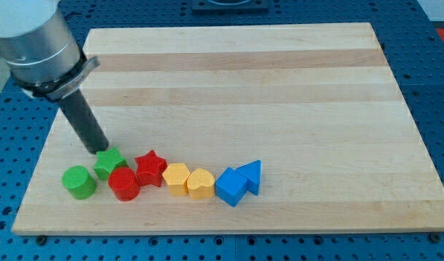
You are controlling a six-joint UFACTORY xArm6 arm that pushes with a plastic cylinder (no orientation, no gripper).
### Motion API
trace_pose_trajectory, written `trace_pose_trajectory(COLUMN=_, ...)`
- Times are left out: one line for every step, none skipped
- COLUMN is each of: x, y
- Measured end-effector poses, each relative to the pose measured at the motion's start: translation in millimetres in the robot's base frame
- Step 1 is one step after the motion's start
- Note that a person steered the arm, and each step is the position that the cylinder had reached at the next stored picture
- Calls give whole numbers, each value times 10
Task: Nudge the red star and green star a bit down
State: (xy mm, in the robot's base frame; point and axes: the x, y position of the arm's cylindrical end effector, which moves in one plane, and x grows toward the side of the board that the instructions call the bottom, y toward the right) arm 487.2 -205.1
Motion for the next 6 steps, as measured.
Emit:
trace_pose_trajectory(x=-166, y=317)
trace_pose_trajectory(x=-137, y=581)
trace_pose_trajectory(x=41, y=599)
trace_pose_trajectory(x=235, y=599)
trace_pose_trajectory(x=370, y=566)
trace_pose_trajectory(x=476, y=459)
